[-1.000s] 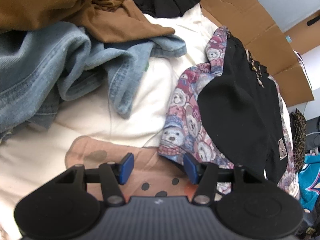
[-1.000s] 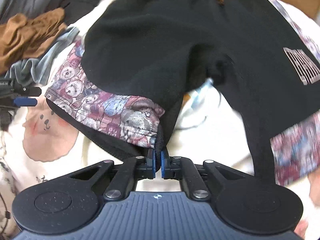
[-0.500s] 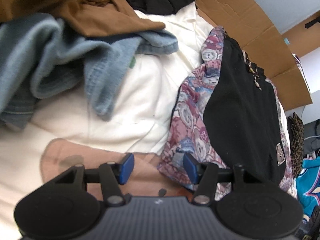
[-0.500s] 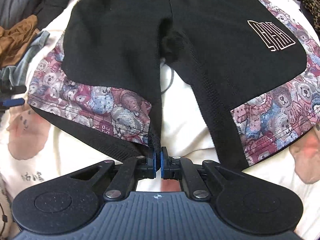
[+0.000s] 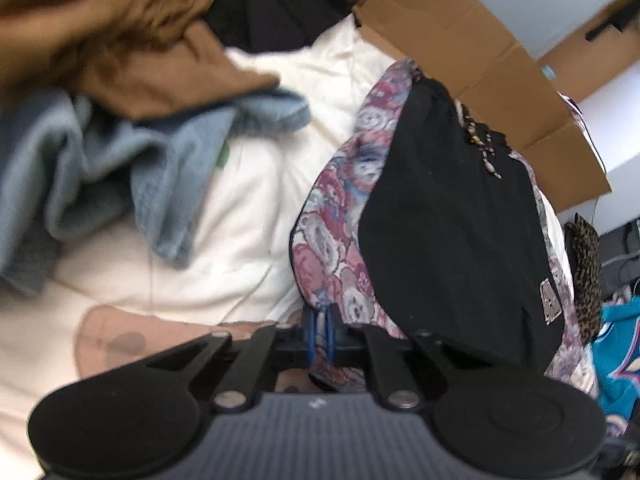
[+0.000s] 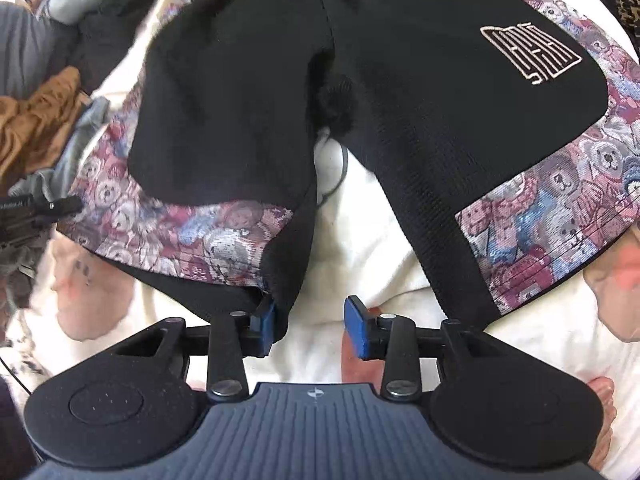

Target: Fold clothes

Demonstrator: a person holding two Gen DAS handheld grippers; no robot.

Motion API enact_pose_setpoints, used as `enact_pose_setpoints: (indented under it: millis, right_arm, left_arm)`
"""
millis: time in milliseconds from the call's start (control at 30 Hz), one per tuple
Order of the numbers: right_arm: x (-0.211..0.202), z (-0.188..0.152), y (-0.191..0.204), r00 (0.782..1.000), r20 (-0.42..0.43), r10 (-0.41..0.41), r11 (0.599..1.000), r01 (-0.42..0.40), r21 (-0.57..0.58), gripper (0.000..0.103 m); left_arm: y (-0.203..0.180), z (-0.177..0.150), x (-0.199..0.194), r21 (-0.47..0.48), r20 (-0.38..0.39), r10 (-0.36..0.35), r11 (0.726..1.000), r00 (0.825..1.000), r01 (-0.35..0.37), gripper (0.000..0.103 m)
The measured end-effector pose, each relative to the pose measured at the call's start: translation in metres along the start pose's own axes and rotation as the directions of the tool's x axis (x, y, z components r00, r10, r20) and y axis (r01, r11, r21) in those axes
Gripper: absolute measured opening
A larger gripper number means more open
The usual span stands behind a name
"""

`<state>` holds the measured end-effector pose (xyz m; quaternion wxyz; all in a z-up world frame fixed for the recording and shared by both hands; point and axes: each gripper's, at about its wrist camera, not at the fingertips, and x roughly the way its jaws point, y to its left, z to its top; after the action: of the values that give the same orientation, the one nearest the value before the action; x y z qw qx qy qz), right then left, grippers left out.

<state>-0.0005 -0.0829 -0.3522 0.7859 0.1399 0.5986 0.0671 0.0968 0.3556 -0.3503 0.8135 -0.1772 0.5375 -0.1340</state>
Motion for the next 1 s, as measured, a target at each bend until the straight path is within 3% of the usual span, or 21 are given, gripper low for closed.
enact_pose_setpoints:
  millis: [100,167,233,267,367,500,1000]
  right_arm:
    - [-0.006,0.003,-0.004,1.0,0.018,0.0,1.0,0.0,0.015,0.043]
    - [-0.007,0.004,-0.005,1.0,0.022,-0.002,1.0,0.002,0.025,0.043]
    - [-0.007,0.005,-0.007,1.0,0.025,-0.006,1.0,0.005,0.028,0.043]
    - [-0.008,0.004,-0.007,1.0,0.026,-0.006,1.0,0.005,0.028,0.043]
    - [-0.01,0.003,-0.008,0.999,0.032,-0.005,1.0,0.004,0.028,0.043]
    - [-0.01,0.001,-0.012,0.999,0.042,0.0,0.999,-0.002,0.041,0.043]
    - [-0.001,0.0,-0.006,0.998,0.053,0.016,0.999,-0.019,0.048,0.043]
  left_arm:
    - [-0.015,-0.002,-0.013,0.052,0.027,0.004,0.999,1.0,-0.006,0.007]
    - [-0.023,-0.003,-0.014,0.067,0.03,0.008,0.998,1.0,-0.01,0.016]
    - [-0.031,-0.007,-0.011,0.08,0.028,-0.006,0.997,1.0,0.004,0.032]
    - [-0.032,-0.009,-0.007,0.077,0.021,-0.018,0.997,1.0,0.016,0.033]
    - [-0.034,-0.015,0.012,0.051,-0.013,-0.041,0.998,0.999,0.041,0.033]
    - [-0.033,-0.022,0.027,0.014,-0.031,-0.021,1.0,0.999,0.021,0.032]
    - [0.008,-0.006,-0.001,0.02,0.055,0.089,0.996,0.995,-0.09,0.033]
